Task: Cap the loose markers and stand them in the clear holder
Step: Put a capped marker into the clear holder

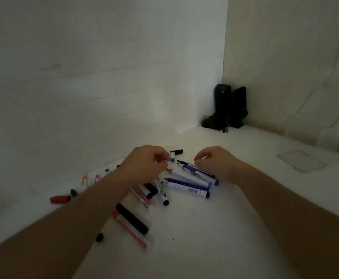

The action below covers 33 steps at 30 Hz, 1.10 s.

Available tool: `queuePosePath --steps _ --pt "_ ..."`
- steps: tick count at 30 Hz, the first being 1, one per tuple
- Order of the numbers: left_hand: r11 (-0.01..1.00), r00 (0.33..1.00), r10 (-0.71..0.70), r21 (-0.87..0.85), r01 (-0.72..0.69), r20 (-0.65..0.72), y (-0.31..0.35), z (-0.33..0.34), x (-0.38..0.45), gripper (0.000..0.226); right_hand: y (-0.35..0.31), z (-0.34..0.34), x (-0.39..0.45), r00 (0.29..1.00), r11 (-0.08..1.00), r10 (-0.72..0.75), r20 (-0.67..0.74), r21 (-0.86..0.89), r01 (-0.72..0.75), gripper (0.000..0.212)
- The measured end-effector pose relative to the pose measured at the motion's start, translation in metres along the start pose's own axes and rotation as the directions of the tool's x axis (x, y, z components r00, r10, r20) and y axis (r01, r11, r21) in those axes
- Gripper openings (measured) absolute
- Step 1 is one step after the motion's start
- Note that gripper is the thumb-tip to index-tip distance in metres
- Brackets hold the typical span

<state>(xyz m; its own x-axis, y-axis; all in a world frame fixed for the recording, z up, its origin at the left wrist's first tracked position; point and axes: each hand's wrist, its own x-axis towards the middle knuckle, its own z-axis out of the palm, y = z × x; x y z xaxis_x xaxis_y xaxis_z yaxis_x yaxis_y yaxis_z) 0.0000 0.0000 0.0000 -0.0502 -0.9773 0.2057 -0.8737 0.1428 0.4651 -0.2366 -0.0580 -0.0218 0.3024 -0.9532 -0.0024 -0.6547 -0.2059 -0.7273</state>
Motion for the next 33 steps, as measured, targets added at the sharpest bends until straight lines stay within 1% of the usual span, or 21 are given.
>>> queuePosePath --steps 4,7,9,10,12,13,16,18,20,22,24,26,28,29,31,33 --pt "0.999 0.999 -0.037 0.011 0.037 0.022 0.0 0.009 0.039 0.021 0.013 0.009 0.008 0.999 0.996 0.019 -0.026 -0.087 -0.021 0.014" --pt "0.998 0.997 -0.069 -0.007 0.069 0.037 -0.001 0.014 0.069 0.027 0.021 0.005 0.009 0.998 0.998 0.003 -0.063 -0.067 -0.007 0.009" --pt "0.996 0.992 -0.094 0.006 0.094 0.086 0.001 0.021 0.088 0.031 0.025 0.002 0.008 0.996 0.997 -0.019 -0.087 -0.076 0.012 0.008" --pt "0.994 0.985 -0.108 0.039 0.104 0.131 0.003 0.024 0.096 0.033 0.024 0.002 0.007 0.996 0.996 -0.029 -0.088 -0.089 0.021 0.009" --pt "0.988 0.968 -0.116 0.125 0.089 0.222 0.008 0.029 0.107 0.034 0.022 0.001 0.008 0.996 0.991 -0.048 -0.079 -0.128 0.038 0.011" --pt "0.984 0.963 -0.108 0.164 0.069 0.245 0.01 0.032 0.11 0.033 0.022 0.001 0.007 0.996 0.986 -0.06 -0.071 -0.16 0.048 0.012" --pt "0.974 0.97 -0.061 0.228 0.006 0.234 0.011 0.037 0.116 0.029 0.023 -0.001 0.009 0.993 0.958 -0.101 -0.062 -0.276 0.08 0.016" --pt "0.973 0.976 -0.062 0.229 0.013 0.211 0.01 0.037 0.115 0.029 0.025 -0.002 0.01 0.987 0.925 -0.141 -0.074 -0.366 0.104 0.018" --pt "0.984 0.987 -0.071 0.169 0.046 0.145 0.01 0.033 0.108 0.027 0.028 -0.001 0.01 0.981 0.913 -0.175 -0.088 -0.388 0.128 0.023" --pt "0.997 0.996 -0.078 0.001 0.078 0.043 0.009 0.024 0.094 0.02 0.027 0.0 0.009 0.98 0.93 -0.171 -0.099 -0.343 0.127 0.027" --pt "0.985 0.996 -0.082 -0.153 0.076 -0.03 0.01 0.013 0.072 0.014 0.025 0.001 0.008 0.983 0.932 -0.162 -0.091 -0.341 0.122 0.021" --pt "0.97 0.994 -0.067 -0.239 0.045 -0.083 0.013 0.003 0.046 0.013 0.023 0.004 0.007 0.985 0.911 -0.161 -0.062 -0.393 0.125 0.016" --pt "0.94 0.988 -0.062 -0.341 0.009 -0.145 0.016 -0.004 0.02 0.014 0.02 0.006 0.007 0.985 0.909 -0.152 -0.076 -0.402 0.109 0.013" --pt "0.921 0.981 -0.067 -0.389 -0.009 -0.18 0.017 -0.006 0.008 0.016 0.018 0.006 0.006 0.983 0.922 -0.147 -0.108 -0.376 0.096 0.01" --pt "0.886 0.967 -0.091 -0.463 -0.03 -0.236 0.017 -0.005 -0.01 0.022 0.013 0.003 0.001 0.971 0.96 -0.136 -0.195 -0.27 0.08 0.007" --pt "0.878 0.954 -0.109 -0.477 -0.039 -0.278 0.015 -0.002 -0.021 0.026 0.008 -0.001 -0.005 0.946 0.977 -0.175 -0.273 -0.165 0.134 0.005"
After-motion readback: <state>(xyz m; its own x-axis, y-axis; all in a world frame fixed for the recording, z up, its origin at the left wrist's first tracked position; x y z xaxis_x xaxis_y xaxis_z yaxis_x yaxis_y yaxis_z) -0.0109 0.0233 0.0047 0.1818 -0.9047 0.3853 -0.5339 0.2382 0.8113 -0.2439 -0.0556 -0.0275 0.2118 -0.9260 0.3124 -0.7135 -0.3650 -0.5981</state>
